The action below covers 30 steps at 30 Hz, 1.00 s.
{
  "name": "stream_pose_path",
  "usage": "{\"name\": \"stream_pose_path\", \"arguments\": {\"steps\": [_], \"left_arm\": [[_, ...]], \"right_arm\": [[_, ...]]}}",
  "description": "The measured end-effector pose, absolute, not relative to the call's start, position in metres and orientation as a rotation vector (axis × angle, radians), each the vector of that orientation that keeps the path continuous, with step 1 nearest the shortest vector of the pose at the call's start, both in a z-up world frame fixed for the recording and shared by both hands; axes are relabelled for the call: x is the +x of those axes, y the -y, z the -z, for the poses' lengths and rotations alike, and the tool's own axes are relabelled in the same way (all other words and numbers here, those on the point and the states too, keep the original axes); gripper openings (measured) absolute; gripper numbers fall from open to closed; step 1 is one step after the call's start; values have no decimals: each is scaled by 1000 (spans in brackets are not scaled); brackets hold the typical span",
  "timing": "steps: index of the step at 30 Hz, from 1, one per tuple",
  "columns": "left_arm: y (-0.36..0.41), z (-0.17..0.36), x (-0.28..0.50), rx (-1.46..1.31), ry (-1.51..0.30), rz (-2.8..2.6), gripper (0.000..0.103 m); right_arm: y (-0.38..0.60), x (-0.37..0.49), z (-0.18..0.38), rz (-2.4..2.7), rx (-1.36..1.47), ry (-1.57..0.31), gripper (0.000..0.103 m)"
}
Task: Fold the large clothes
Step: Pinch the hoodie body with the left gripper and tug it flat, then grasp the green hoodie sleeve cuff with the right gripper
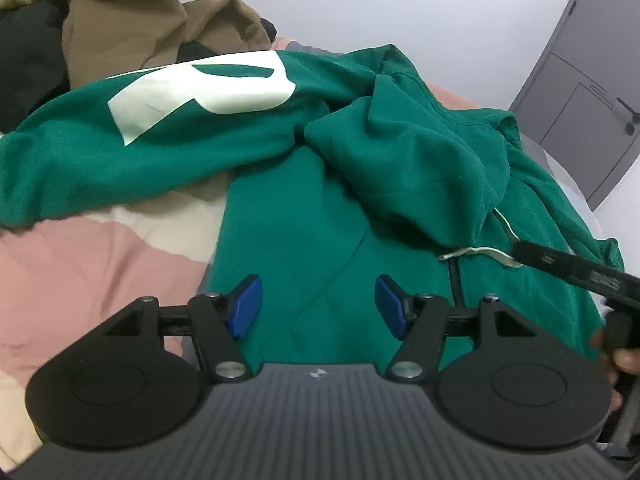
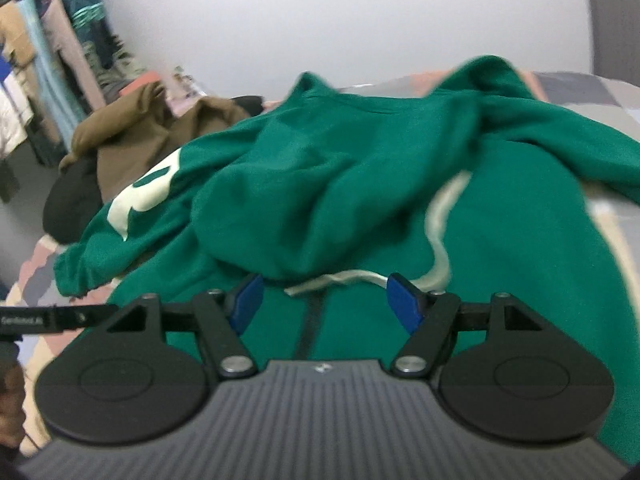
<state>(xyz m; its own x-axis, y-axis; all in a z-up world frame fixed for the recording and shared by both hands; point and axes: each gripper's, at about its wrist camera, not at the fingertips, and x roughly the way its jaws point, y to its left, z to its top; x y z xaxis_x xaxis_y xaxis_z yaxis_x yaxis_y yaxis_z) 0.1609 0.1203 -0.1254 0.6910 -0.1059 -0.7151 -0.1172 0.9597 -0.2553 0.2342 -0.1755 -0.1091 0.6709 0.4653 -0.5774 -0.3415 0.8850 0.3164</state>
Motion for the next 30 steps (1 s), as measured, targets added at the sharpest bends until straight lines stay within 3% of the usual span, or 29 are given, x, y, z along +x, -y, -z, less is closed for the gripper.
{"name": "stream_pose_path", "arguments": {"steps": [14,18,20,30], "left_arm": [[-123,149,196,-262,-797,2,68],[-127,150,202,-246,-755,0,68],[-131,149,206,-252,-721,16,68],[-149,176,245,-371,-708,24,68]], "right_arm": [[95,318,169,-434,-37,-674,70],[94,357,155,-394,-20,-673,35],[90,380,142,-374,-72,-669,29],[101,567,24,-126,-124,-516,26]]}}
